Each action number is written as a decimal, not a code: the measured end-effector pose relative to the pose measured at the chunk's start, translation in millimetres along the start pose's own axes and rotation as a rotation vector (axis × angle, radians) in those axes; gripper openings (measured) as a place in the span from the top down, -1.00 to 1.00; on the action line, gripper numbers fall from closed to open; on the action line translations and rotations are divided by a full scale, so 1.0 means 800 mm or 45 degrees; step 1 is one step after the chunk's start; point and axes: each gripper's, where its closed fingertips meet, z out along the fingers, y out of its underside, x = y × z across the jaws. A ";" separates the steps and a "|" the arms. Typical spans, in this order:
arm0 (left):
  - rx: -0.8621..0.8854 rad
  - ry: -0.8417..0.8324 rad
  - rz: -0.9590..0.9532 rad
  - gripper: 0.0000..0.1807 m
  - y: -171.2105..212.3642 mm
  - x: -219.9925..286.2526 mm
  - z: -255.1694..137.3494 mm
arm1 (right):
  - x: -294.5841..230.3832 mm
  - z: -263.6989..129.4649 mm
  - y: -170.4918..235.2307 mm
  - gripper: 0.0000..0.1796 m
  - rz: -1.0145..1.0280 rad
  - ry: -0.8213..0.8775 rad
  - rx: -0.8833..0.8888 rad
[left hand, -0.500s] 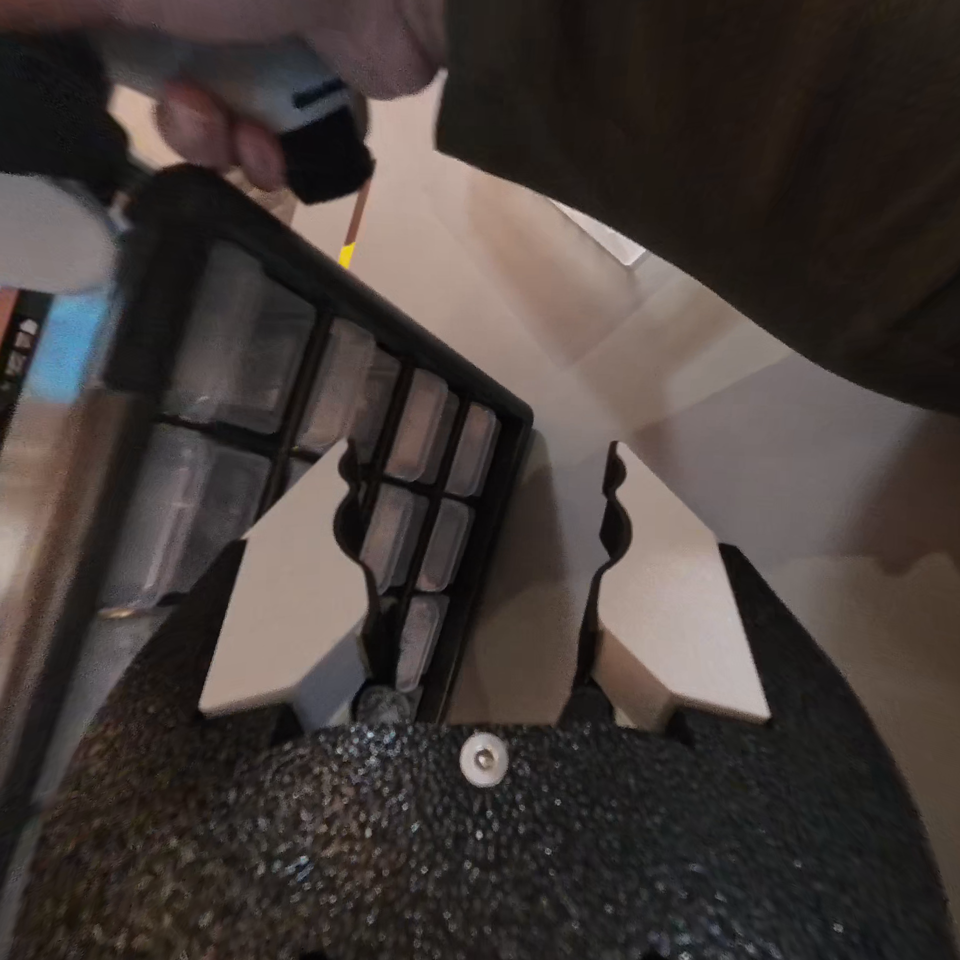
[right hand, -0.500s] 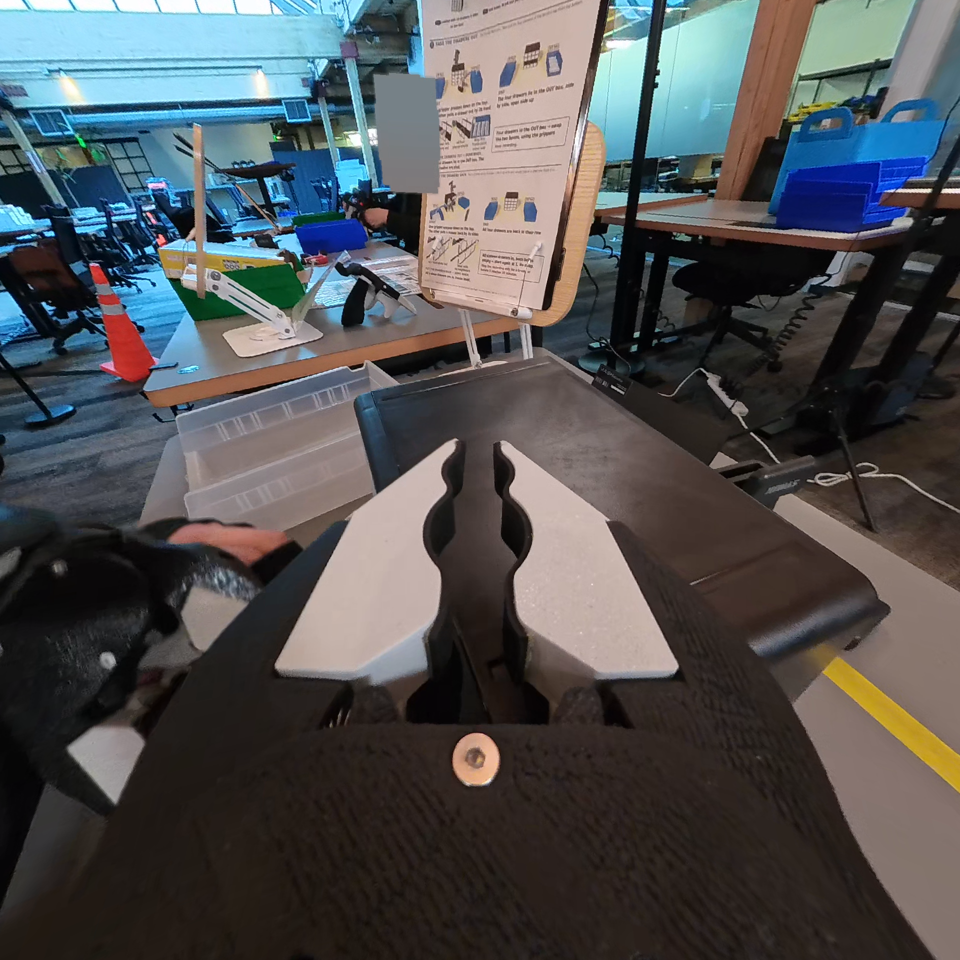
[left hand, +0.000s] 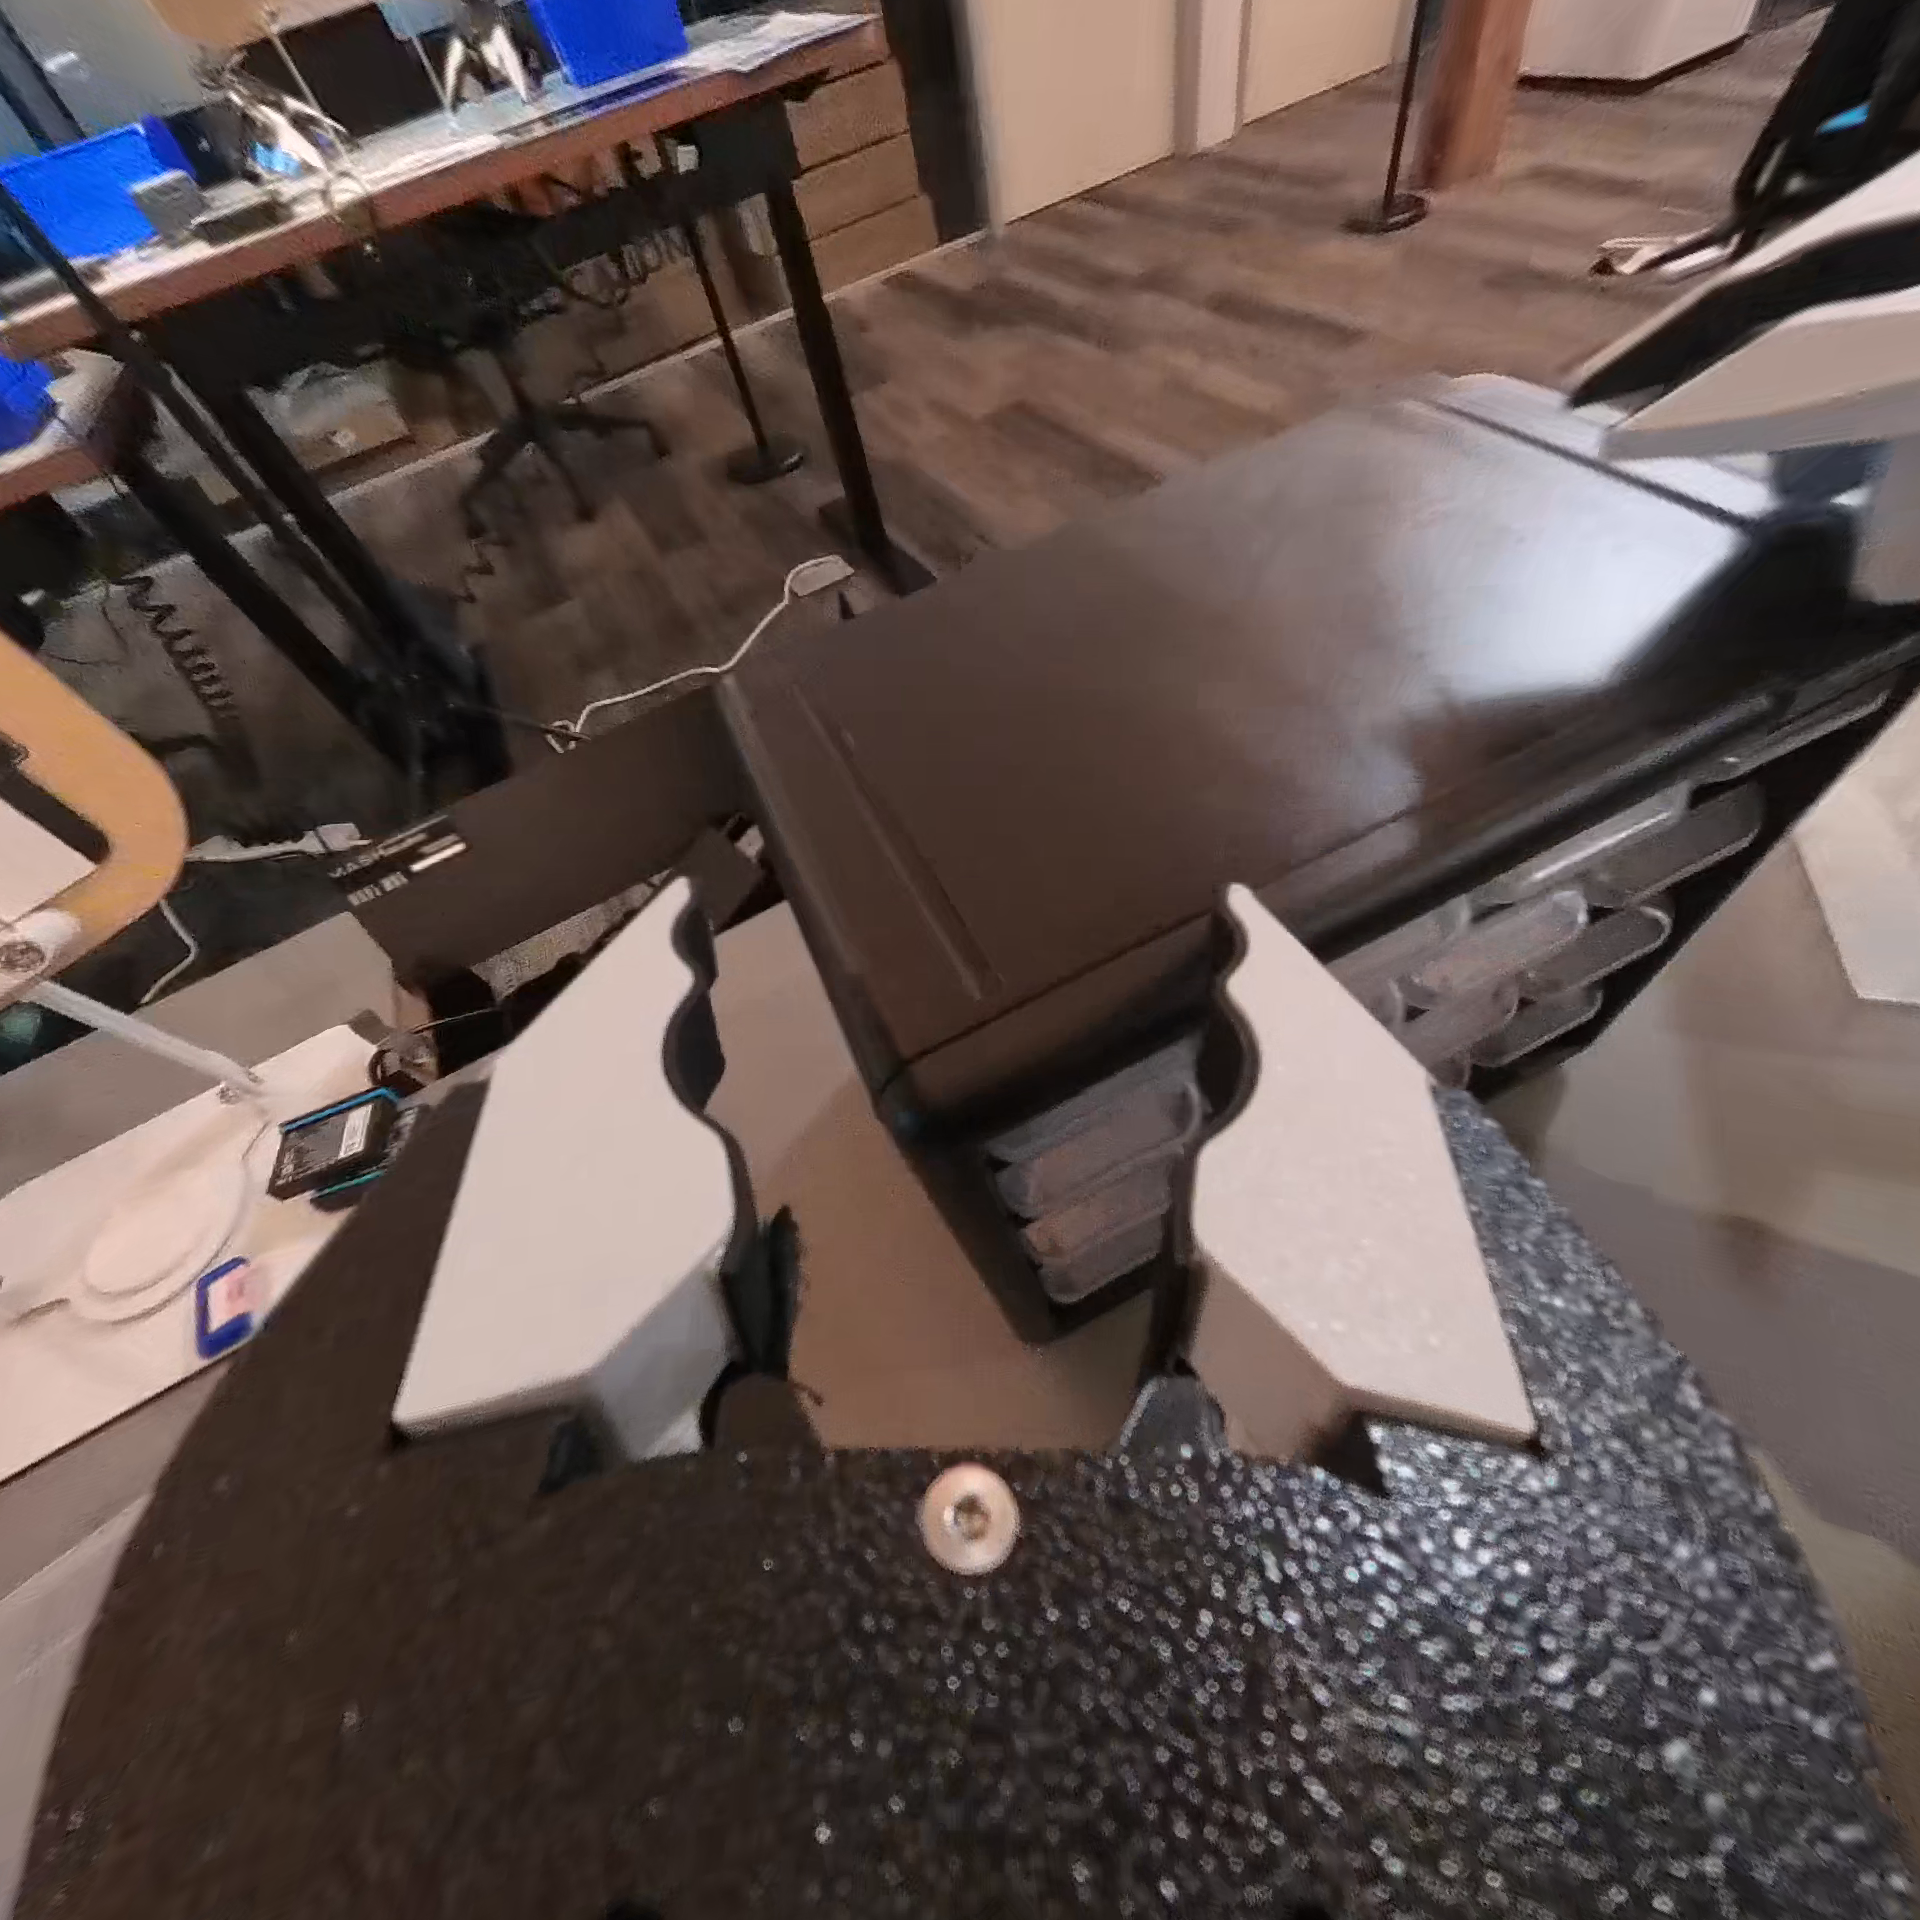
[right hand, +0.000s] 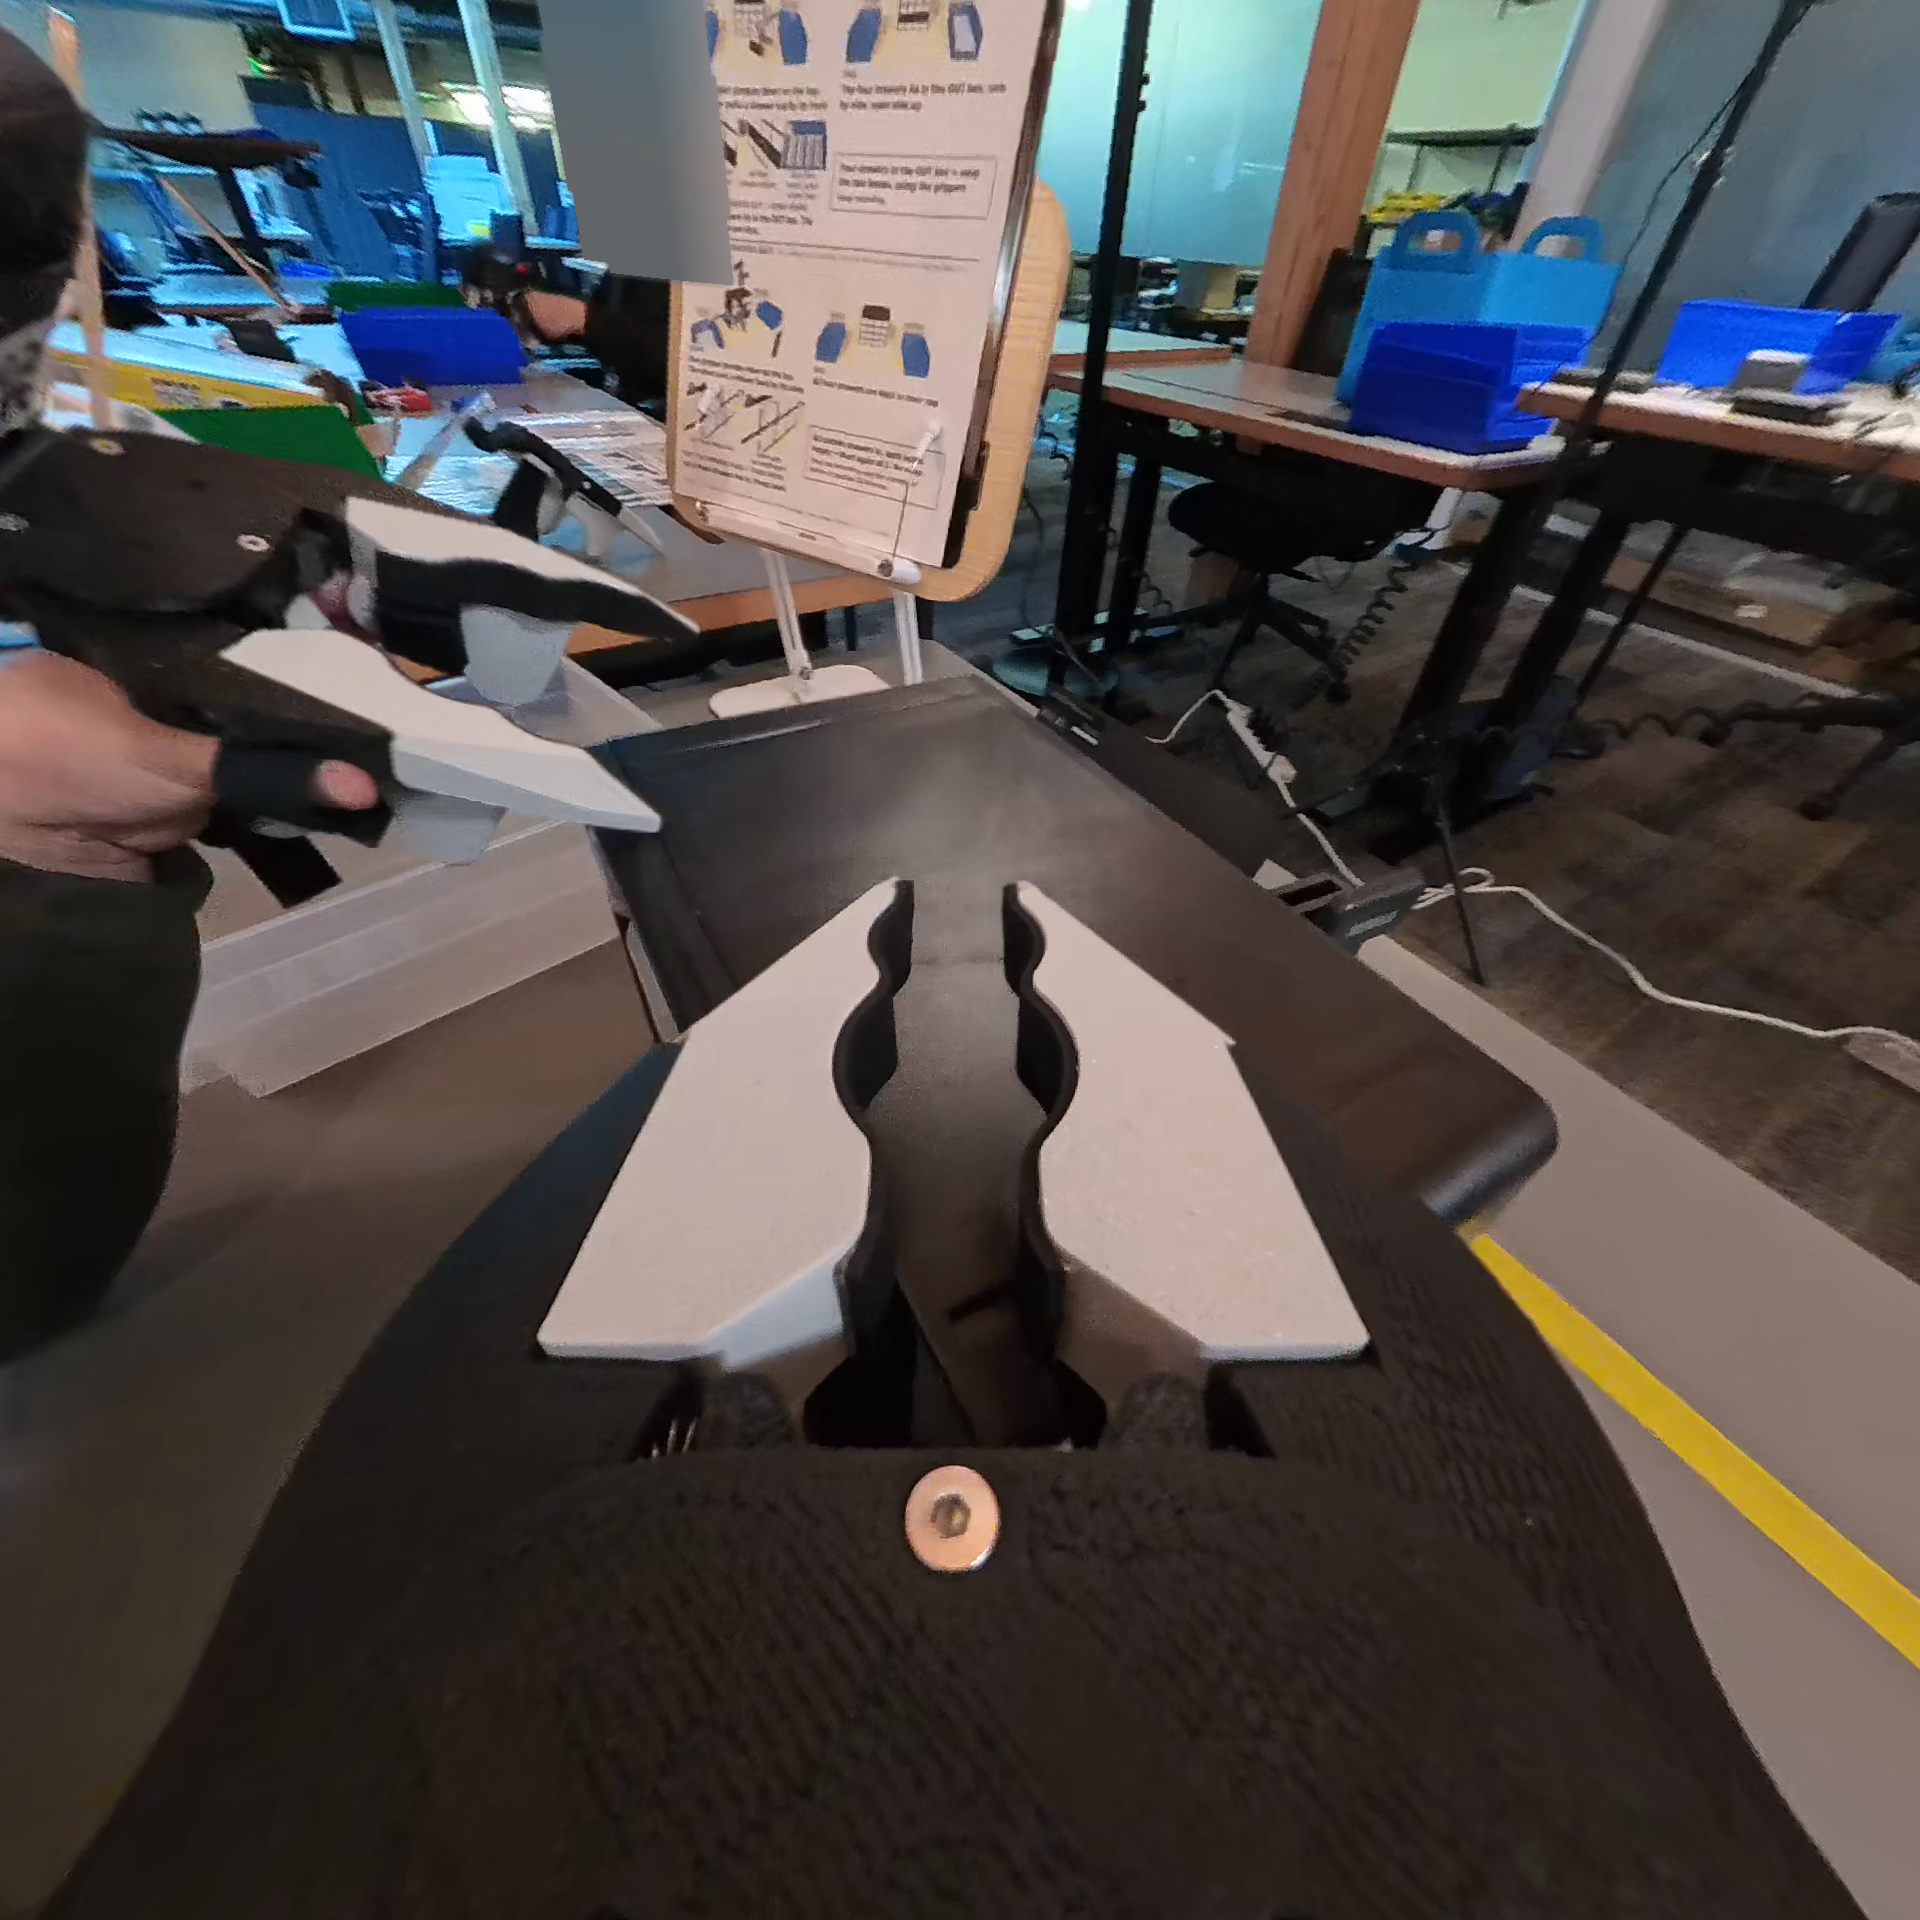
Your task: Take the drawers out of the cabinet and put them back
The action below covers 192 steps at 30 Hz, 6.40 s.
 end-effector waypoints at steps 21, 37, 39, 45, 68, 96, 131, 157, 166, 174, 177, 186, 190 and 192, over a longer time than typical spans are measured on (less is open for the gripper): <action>0.041 0.272 -0.110 0.30 0.010 0.003 -0.001 | -0.179 0.116 0.135 0.81 -1.426 0.481 0.028; 0.059 0.380 -0.155 0.52 0.007 0.024 0.005 | -0.139 0.149 0.166 0.81 -1.708 0.655 -0.122; 0.050 0.366 -0.128 0.50 0.004 0.030 0.007 | -0.141 0.148 0.167 0.83 -1.739 0.649 -0.126; 0.031 0.360 -0.088 0.39 0.006 0.032 0.002 | -0.137 0.149 0.169 0.90 -1.763 0.649 -0.139; 0.024 0.304 -0.138 0.29 0.013 0.008 0.000 | -0.203 0.110 0.180 0.05 -1.760 0.594 -0.116; 0.035 0.328 -0.135 0.32 0.011 0.010 0.002 | -0.276 0.003 0.144 0.50 -1.387 0.398 -0.157; 0.072 0.368 -0.147 0.37 0.009 0.005 0.008 | 0.278 -0.348 0.278 0.54 -0.026 1.656 -1.125; 0.070 0.327 -0.187 0.11 0.010 -0.006 0.017 | -0.119 -0.003 0.135 0.47 -1.538 0.519 -0.237; 0.083 0.274 -0.143 0.04 0.008 -0.010 0.017 | -0.126 0.093 0.182 0.64 -2.107 0.517 -0.397; 0.085 0.283 -0.142 0.06 0.007 -0.008 0.018 | -0.102 0.096 0.183 0.91 -2.117 0.663 -0.425; 0.085 0.289 -0.136 0.08 0.007 -0.006 0.018 | -0.110 0.094 0.182 0.92 -2.102 0.667 -0.411; 0.086 0.301 -0.139 0.11 0.007 -0.004 0.018 | -0.186 0.060 0.185 0.79 -2.130 0.536 -0.284; 0.087 0.300 -0.134 0.12 0.006 -0.003 0.018 | -0.188 0.060 0.194 0.20 -2.004 0.423 -0.255; 0.087 0.300 -0.131 0.13 0.006 -0.003 0.018 | -0.166 0.066 0.200 0.10 -1.977 0.460 -0.335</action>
